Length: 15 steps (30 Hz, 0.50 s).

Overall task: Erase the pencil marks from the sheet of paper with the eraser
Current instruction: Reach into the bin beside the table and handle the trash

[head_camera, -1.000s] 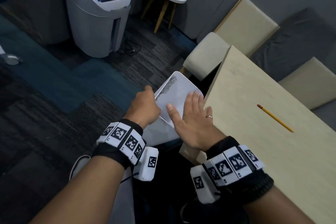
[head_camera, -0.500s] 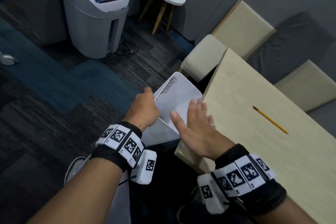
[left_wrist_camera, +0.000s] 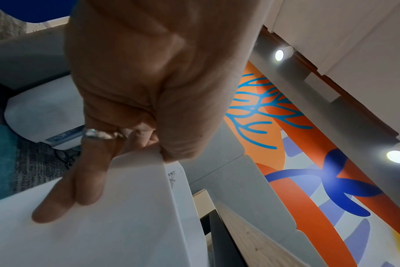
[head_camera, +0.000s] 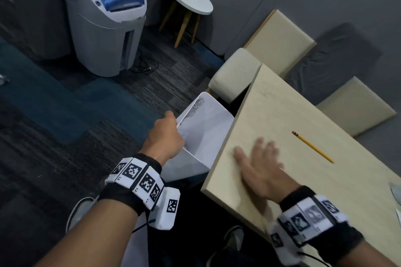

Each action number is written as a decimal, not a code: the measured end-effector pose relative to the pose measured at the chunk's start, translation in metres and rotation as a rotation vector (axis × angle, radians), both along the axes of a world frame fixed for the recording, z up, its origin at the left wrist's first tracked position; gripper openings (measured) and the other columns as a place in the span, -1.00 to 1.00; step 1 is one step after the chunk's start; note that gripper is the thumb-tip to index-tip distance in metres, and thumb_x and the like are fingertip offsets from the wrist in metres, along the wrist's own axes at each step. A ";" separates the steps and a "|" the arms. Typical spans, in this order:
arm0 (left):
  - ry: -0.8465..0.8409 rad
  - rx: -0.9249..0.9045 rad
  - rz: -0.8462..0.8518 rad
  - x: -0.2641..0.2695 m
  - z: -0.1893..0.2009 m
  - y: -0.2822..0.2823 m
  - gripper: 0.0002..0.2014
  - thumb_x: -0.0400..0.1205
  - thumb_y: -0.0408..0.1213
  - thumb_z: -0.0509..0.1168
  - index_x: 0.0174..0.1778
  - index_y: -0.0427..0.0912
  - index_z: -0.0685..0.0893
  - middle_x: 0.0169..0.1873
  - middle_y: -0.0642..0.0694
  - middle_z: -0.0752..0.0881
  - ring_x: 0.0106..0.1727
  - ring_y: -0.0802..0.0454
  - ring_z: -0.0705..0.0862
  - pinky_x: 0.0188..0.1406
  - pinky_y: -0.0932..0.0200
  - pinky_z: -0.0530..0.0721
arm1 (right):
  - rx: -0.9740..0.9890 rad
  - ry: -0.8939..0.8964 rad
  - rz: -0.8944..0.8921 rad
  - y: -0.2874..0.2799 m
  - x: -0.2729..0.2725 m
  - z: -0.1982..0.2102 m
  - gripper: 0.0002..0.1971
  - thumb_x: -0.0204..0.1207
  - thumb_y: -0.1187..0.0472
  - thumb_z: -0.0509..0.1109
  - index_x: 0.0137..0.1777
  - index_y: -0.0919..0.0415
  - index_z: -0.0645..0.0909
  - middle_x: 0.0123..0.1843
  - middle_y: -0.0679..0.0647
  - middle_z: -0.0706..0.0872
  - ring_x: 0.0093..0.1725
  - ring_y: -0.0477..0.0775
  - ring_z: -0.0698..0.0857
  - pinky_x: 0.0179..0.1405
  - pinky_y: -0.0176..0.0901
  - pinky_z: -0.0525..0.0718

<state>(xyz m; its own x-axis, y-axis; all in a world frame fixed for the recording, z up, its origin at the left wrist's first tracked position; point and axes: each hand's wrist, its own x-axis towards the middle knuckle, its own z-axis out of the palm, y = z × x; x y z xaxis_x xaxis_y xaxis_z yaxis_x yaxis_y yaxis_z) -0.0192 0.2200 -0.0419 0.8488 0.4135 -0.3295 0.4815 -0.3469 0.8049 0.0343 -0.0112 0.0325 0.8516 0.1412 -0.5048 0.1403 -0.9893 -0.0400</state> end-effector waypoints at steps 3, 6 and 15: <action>-0.005 0.010 0.013 0.002 -0.003 -0.001 -0.82 0.72 -0.33 0.31 0.16 -0.15 0.45 0.08 -0.20 0.64 -0.13 -0.22 0.67 -0.20 -0.01 0.54 | 0.211 0.046 0.480 0.056 -0.016 0.002 -0.06 0.67 -0.53 -0.24 0.85 -0.06 -0.52 0.85 -0.12 -0.56 0.79 -0.15 -0.57 0.85 0.17 -0.40; -0.006 0.008 0.018 0.003 -0.006 0.001 -0.82 0.71 -0.31 0.33 0.16 -0.14 0.47 0.06 -0.19 0.65 -0.12 -0.22 0.69 -0.22 0.01 0.54 | 0.326 -0.012 0.597 0.056 -0.018 0.004 -0.09 0.69 -0.54 -0.25 0.85 -0.11 -0.52 0.84 -0.27 -0.53 0.76 -0.35 -0.52 0.80 -0.08 -0.42; 0.040 0.044 -0.022 -0.002 0.005 0.011 -0.80 0.67 -0.39 0.31 0.16 -0.23 0.47 -0.01 -0.22 0.62 -0.15 -0.24 0.67 -0.24 -0.03 0.54 | -0.080 -0.044 -0.135 -0.111 -0.057 0.019 0.35 0.29 -0.75 -0.60 0.90 0.24 -0.33 0.90 0.20 -0.43 0.85 0.11 -0.48 0.89 0.14 -0.27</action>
<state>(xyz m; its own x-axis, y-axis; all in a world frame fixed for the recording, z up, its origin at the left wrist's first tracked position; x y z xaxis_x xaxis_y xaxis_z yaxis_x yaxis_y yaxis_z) -0.0214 0.2312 -0.0372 0.8443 0.4094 -0.3457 0.5051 -0.3925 0.7687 -0.0229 -0.1225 0.0513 0.8817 -0.0152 -0.4715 0.0057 -0.9991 0.0428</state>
